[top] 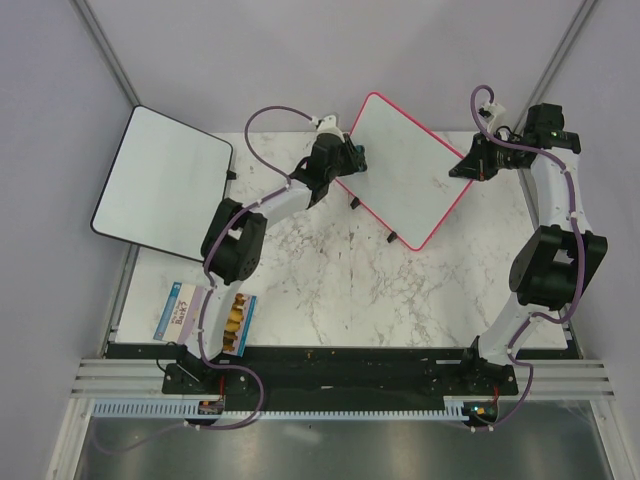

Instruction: Erase the whiteboard

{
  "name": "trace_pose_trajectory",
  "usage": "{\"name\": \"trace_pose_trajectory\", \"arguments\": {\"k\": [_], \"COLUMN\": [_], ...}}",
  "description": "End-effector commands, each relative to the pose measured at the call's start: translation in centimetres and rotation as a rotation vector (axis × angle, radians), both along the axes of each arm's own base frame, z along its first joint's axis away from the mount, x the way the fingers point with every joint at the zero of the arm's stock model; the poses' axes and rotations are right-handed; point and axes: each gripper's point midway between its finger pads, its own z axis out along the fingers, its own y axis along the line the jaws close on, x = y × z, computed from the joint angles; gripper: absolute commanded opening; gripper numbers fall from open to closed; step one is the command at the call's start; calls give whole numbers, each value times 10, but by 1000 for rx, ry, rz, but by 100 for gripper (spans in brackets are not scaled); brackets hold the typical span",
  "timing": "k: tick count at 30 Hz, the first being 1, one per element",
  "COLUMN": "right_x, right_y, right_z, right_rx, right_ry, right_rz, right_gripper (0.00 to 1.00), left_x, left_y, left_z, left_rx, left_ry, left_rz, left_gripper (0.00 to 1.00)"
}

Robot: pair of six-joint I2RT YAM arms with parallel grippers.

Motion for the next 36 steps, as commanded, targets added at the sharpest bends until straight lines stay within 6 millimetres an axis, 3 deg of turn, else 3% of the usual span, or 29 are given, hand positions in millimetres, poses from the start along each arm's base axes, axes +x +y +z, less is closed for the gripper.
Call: {"name": "trace_pose_trajectory", "arguments": {"k": [1,5,9,14,17,20,26,32,36], "right_x": [-66,-67,-68,-68,-67,-67,-67,-67,-67], "right_y": [33,33,33,34,33,33,33,33,34], "right_z": [-93,-94,-94,-93,-93,-94,-93,-93,-93], "right_rx": [-110,-111,-111,-107,-108,-107,-106,-105,-103], "right_ry": [284,287,287,285,285,286,283,286,287], "right_rz": [264,265,265,267,265,266,267,267,266], "right_gripper": [0,0,0,0,0,0,0,0,0], "left_x": [-37,-68,-94,-123,-131,-140,-162,-171,-178], "left_y": [-32,-60,-87,-130,-151,-168,-196,-208,-210], "left_z": [-37,-49,-48,-17,5,15,11,4,-13], "left_rx": [20,53,68,77,88,95,174,334,469], "left_ry": [89,94,72,-56,-138,-187,-290,-385,-409], "left_rz": [-115,-205,-278,-364,-381,-405,-487,-536,-576], "left_gripper": [2,2,2,2,2,2,2,2,2]}}
